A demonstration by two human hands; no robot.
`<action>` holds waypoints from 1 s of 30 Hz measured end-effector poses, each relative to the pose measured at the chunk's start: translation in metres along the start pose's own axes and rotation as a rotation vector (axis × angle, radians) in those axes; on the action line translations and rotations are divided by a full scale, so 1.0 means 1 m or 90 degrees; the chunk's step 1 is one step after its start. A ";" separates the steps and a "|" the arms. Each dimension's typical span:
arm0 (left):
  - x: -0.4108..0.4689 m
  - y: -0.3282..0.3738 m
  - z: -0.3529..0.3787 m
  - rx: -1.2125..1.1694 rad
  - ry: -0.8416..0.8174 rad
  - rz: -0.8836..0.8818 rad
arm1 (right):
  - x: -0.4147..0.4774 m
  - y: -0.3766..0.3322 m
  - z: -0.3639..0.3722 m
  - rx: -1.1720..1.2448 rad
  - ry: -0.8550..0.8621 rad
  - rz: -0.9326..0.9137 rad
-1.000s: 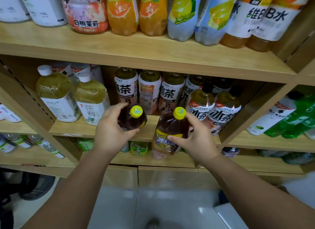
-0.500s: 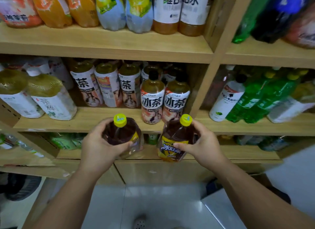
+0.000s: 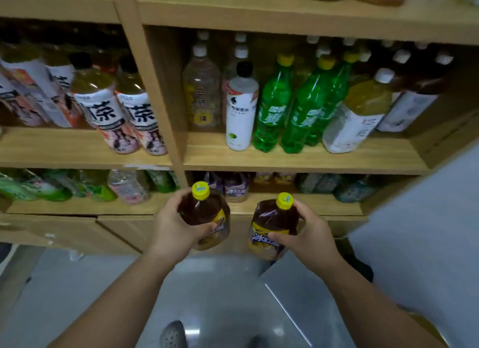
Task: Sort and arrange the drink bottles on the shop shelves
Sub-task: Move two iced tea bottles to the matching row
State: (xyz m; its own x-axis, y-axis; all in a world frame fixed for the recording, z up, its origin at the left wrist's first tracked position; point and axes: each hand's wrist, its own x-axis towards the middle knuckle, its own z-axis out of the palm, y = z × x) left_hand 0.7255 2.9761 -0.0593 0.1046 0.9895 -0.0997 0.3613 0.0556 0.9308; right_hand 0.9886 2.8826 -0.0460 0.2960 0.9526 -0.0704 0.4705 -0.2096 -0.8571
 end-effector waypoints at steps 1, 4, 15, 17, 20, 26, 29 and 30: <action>-0.001 0.000 0.016 -0.008 -0.014 -0.008 | 0.001 0.013 -0.009 -0.004 0.011 0.015; 0.004 -0.002 0.059 -0.010 -0.048 -0.016 | 0.009 0.048 -0.028 -0.027 0.021 0.042; 0.089 -0.077 0.178 0.015 -0.077 0.066 | 0.099 0.159 -0.034 -0.030 0.076 -0.004; 0.103 -0.089 0.195 0.010 -0.059 0.087 | 0.117 0.175 -0.032 -0.044 0.071 -0.028; 0.119 -0.104 0.217 0.001 -0.051 0.111 | 0.141 0.197 -0.027 -0.077 0.061 -0.047; 0.146 -0.135 0.247 -0.005 -0.032 0.145 | 0.164 0.232 -0.013 -0.104 0.050 -0.101; 0.152 -0.149 0.257 0.033 -0.008 0.190 | 0.171 0.238 -0.014 -0.142 0.040 -0.126; 0.153 -0.151 0.258 0.051 0.001 0.202 | 0.172 0.241 -0.014 -0.150 0.046 -0.134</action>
State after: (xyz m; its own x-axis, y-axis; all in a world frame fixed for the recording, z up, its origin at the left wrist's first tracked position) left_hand 0.9260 3.0843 -0.3058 0.2216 0.9561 0.1918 0.3823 -0.2661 0.8849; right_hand 1.1643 2.9924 -0.2578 0.2269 0.9639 0.1394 0.7049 -0.0637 -0.7064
